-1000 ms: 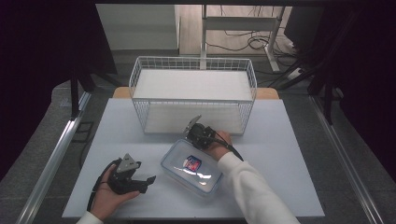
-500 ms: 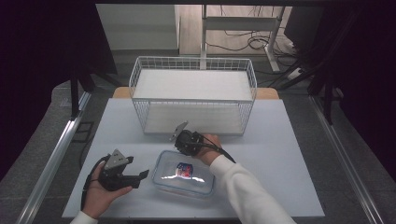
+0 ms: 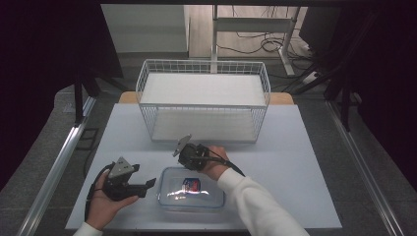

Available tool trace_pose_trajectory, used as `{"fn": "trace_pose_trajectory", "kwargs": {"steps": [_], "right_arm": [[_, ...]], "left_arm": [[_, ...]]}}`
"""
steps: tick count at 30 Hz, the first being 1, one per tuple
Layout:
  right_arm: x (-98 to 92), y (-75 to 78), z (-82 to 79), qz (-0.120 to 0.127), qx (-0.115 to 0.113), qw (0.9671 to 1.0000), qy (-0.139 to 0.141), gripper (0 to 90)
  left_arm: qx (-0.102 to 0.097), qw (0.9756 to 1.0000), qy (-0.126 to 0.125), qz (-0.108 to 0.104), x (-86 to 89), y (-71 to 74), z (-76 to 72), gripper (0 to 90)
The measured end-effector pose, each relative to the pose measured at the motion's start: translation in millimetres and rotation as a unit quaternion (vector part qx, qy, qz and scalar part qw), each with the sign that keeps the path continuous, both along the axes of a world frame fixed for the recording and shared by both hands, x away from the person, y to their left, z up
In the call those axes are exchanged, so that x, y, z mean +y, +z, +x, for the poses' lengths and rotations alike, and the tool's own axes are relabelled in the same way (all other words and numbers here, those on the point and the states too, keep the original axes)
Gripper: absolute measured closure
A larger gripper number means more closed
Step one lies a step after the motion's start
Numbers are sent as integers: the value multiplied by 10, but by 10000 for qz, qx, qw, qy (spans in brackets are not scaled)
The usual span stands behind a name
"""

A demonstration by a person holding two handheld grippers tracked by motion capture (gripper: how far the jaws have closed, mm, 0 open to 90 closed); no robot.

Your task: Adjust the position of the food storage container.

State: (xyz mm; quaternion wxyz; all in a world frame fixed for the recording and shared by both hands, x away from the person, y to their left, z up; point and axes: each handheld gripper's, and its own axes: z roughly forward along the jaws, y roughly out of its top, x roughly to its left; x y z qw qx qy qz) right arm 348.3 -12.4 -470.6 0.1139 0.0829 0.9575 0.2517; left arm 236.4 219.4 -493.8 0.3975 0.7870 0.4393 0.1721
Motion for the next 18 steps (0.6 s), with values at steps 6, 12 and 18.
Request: {"fn": "trace_pose_trajectory", "kwargs": {"steps": [6, 12, 18], "right_arm": [[-374, 203, -180, 282, -59, 9995, -112, 889], [-952, 352, -537, 820, 224, 9956, -388, 889], [-1189, 237, -857, 864, 373, 9951, -308, 889]], "left_arm": [[8, 10000, -8, 18, 6, -13, 8, 214], [32, 10000, 37, 4, -18, -29, 8, 215], [119, 9998, 57, 136, -23, -75, 35, 215]]}}
